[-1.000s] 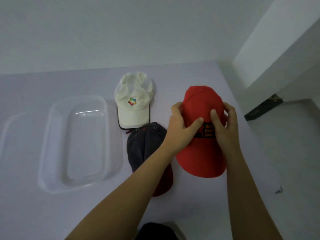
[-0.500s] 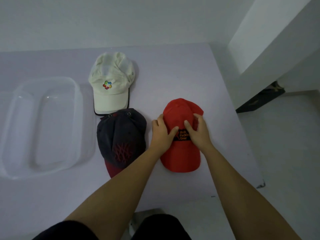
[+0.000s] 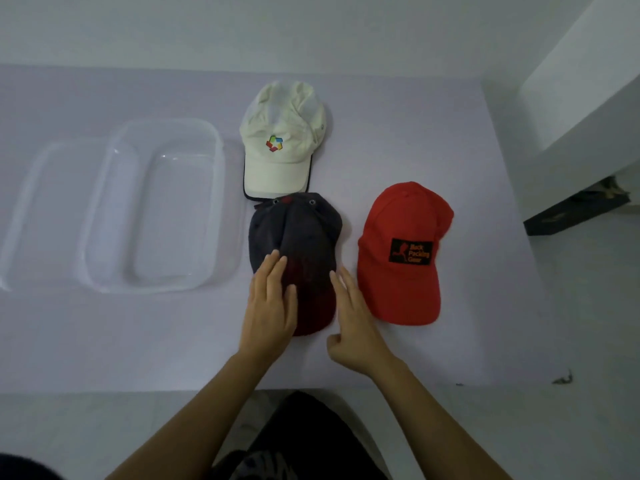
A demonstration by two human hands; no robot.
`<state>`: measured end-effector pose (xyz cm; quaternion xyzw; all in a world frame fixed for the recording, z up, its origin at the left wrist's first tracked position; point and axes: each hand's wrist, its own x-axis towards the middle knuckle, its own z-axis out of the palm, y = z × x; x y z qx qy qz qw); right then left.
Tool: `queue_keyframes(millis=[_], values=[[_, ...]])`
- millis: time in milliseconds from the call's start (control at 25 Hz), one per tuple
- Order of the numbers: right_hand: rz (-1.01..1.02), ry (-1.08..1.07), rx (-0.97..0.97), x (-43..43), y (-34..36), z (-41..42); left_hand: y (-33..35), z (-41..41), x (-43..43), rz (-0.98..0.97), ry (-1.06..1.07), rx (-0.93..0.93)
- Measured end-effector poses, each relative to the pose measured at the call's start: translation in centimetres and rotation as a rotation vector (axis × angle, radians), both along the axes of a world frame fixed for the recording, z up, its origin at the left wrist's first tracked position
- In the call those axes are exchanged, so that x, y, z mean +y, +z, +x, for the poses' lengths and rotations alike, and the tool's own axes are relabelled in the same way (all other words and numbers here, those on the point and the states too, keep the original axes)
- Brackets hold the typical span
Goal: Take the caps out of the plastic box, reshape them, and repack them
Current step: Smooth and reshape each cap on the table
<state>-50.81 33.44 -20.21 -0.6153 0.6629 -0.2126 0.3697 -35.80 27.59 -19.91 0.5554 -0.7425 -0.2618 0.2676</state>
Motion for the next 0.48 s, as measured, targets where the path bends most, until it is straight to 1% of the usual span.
queue_keyframes(millis=[40, 80, 160, 280, 320, 400, 480], values=[[0.064, 0.035, 0.031, 0.2, -0.9, 0.9, -1.2, 1.4, 0.5, 0.041, -0.011, -0.026], [0.078, 0.028, 0.059, 0.2, -1.7, 1.4, -2.2, 2.5, 0.9, 0.092, -0.051, -0.047], [0.028, -0.022, 0.105, -0.1, -2.6, 2.1, -3.5, 3.9, 1.2, 0.158, -0.182, -0.077], [-0.024, -0.096, 0.207, 0.0, -2.5, 2.6, -2.9, 3.9, 1.0, 0.177, -0.326, -0.131], [-0.068, -0.138, 0.240, 0.1, -2.0, 2.8, -2.3, 3.7, 0.8, 0.169, -0.362, -0.170], [-0.172, -0.211, 0.269, 0.2, -0.9, 3.0, -1.4, 3.4, 0.8, 0.085, -0.369, -0.249], [-0.236, -0.231, 0.270, 0.2, 0.2, 2.6, -0.8, 3.6, 0.9, -0.029, -0.318, -0.228]])
